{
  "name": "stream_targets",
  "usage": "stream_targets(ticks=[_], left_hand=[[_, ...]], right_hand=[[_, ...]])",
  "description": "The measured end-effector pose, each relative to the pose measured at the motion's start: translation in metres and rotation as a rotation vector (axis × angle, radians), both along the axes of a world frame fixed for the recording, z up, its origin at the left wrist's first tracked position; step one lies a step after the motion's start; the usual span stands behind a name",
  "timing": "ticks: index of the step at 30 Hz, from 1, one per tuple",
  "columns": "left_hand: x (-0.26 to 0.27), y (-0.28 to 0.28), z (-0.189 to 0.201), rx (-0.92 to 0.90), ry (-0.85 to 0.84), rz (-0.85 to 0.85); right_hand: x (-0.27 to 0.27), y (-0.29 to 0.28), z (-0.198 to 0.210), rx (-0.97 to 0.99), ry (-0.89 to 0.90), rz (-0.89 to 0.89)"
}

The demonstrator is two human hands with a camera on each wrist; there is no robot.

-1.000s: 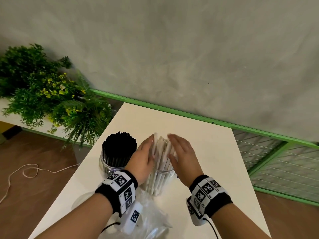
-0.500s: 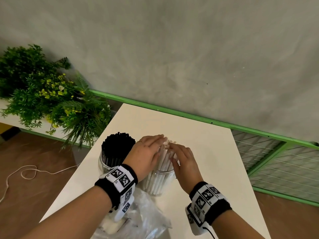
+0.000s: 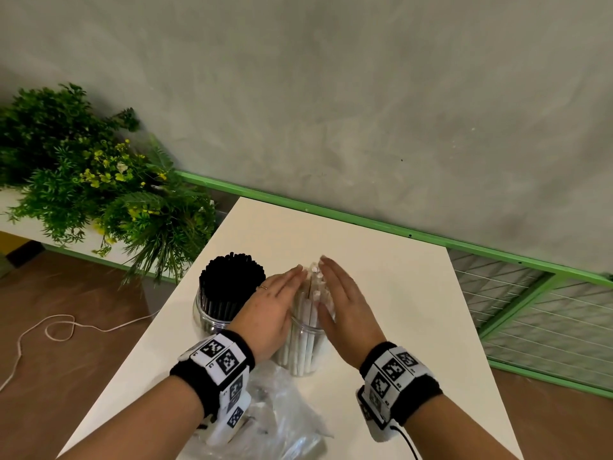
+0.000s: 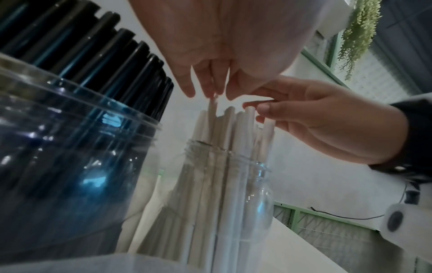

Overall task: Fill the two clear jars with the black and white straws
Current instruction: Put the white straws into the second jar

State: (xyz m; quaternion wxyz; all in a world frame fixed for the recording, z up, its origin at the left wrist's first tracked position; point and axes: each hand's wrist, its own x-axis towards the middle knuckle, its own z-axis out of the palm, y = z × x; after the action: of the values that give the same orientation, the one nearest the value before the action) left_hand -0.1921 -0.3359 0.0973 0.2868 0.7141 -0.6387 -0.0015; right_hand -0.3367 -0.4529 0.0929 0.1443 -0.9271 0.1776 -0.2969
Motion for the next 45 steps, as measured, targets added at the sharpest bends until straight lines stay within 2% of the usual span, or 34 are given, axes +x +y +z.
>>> stream_targets(ticks=[4, 7, 9, 12, 14, 16, 18, 21, 23, 26, 29, 33, 37, 40, 41, 43, 45], left_hand=[[-0.001, 0.003, 0.001, 0.068, 0.085, 0.058], [-0.001, 0.007, 0.004, 0.093, 0.162, 0.077], [-0.005, 0.009, 0.004, 0.115, 0.325, 0.103], [-0.013, 0.006, 0.001, 0.187, 0.675, 0.142], [-0.018, -0.003, 0.0, 0.232, 0.876, 0.18], [-0.018, -0.017, 0.001, 0.258, 1.059, 0.251], [-0.016, -0.033, 0.003, 0.251, 1.198, 0.308], [-0.013, -0.054, 0.003, 0.173, 1.311, 0.278], [-0.017, -0.061, 0.008, 0.101, 1.315, 0.249], [-0.019, -0.065, 0.016, -0.014, 1.307, 0.222], [-0.013, -0.057, 0.01, 0.017, 1.237, 0.213], [-0.006, -0.041, 0.0, 0.103, 1.217, 0.226], [-0.009, -0.033, -0.003, 0.146, 1.148, 0.216], [-0.012, -0.029, -0.005, 0.219, 1.102, 0.169], [-0.014, -0.027, -0.004, 0.26, 1.017, 0.157], [-0.016, -0.026, -0.004, 0.322, 0.743, 0.192], [-0.018, -0.026, -0.004, 0.273, 0.555, 0.258]], right_hand=[[0.008, 0.005, -0.002, -0.205, 0.302, -0.057], [0.005, 0.012, -0.009, -0.206, 0.318, -0.144], [-0.001, 0.015, -0.015, -0.045, 0.298, -0.184], [-0.005, 0.013, -0.027, 0.251, 0.106, -0.275], [-0.003, 0.01, -0.029, 0.534, 0.022, -0.272], [0.002, 0.006, -0.029, 0.729, 0.025, -0.251], [0.007, 0.001, -0.033, 0.809, 0.015, -0.257], [0.015, -0.009, -0.04, 0.791, -0.004, -0.303], [0.018, -0.014, -0.041, 0.814, -0.028, -0.277], [0.016, -0.02, -0.027, 0.942, -0.158, -0.186], [0.007, -0.025, -0.019, 0.922, -0.133, -0.168], [-0.008, -0.023, -0.019, 0.75, 0.021, -0.159], [-0.011, -0.02, -0.019, 0.388, 0.111, -0.078], [-0.008, -0.018, -0.019, 0.292, 0.187, -0.043], [-0.006, -0.019, -0.02, 0.298, 0.181, -0.058], [0.0, -0.021, -0.02, 0.32, 0.158, -0.097], [0.006, -0.02, -0.019, 0.295, 0.149, -0.121]])
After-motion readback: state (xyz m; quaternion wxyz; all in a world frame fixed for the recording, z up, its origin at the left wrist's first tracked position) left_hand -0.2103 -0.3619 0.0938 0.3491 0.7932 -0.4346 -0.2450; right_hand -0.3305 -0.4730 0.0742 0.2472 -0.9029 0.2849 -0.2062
